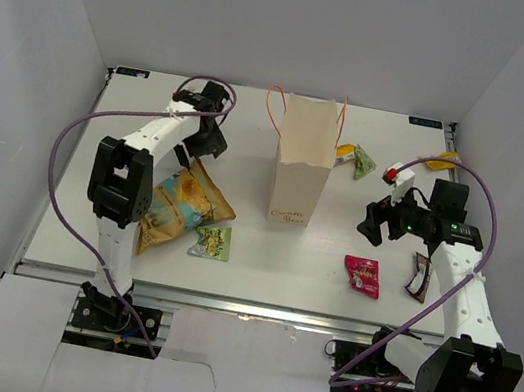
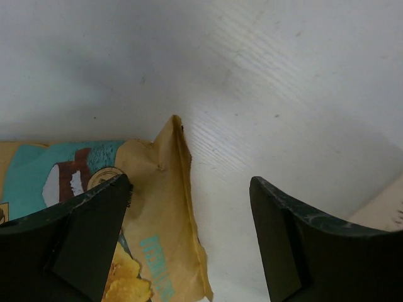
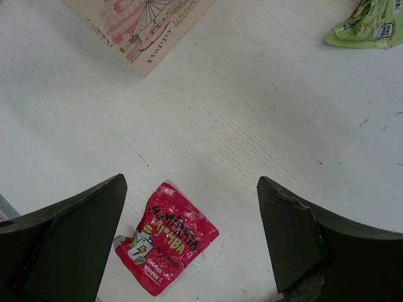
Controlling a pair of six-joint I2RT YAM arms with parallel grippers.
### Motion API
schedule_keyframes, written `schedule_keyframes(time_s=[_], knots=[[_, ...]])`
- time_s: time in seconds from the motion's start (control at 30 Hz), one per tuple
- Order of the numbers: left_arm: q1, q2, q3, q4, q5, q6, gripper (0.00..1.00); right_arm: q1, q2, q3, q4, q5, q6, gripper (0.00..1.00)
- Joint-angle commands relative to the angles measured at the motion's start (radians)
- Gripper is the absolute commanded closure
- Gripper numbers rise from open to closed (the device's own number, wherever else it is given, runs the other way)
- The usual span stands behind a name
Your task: Place the snacks into the paper bag
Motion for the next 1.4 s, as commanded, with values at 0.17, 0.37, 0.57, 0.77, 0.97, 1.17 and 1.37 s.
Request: schedule_keyframes(time_s=[0.17,0.37,0.57,0.77,0.97,1.17,1.37], knots=[[-0.020,0.074,-0.037,-0.125,-0.115,0.040,0.13,0.001,-0.011,-0.018,0.044,-0.042,-0.006,0.10],[-0.020,0.113,-0.045,-0.119,-0.106,0.088,0.45,0.001,-0.011,-0.020,0.047,-0.042,0.000,0.10],[-0.020,0.090,-0.037,-0.111,-0.080,0.115,0.88,0.001,-0.023,-0.011,0.044,-0.044,0.003,0.10],[-0.020,-0.027,0.018,-0.088,-0.058,0.166,1.00,0.001,-0.103,0.029,-0.059,-0.255,-0.178,0.10],[-0.008,-0.217,-0.040,0.014,0.073,0.169,1.00,0.035,-0.155,0.184,-0.226,-0.424,-0.457,0.10],[0.012,-0.436,-0.238,0.137,0.244,0.132,1.00,0.502,-0.123,0.308,-0.009,-0.018,-0.079,0.03],[0.023,-0.623,-0.387,0.210,0.285,0.143,1.00,0.861,0.107,0.474,0.100,0.238,0.269,0.08]])
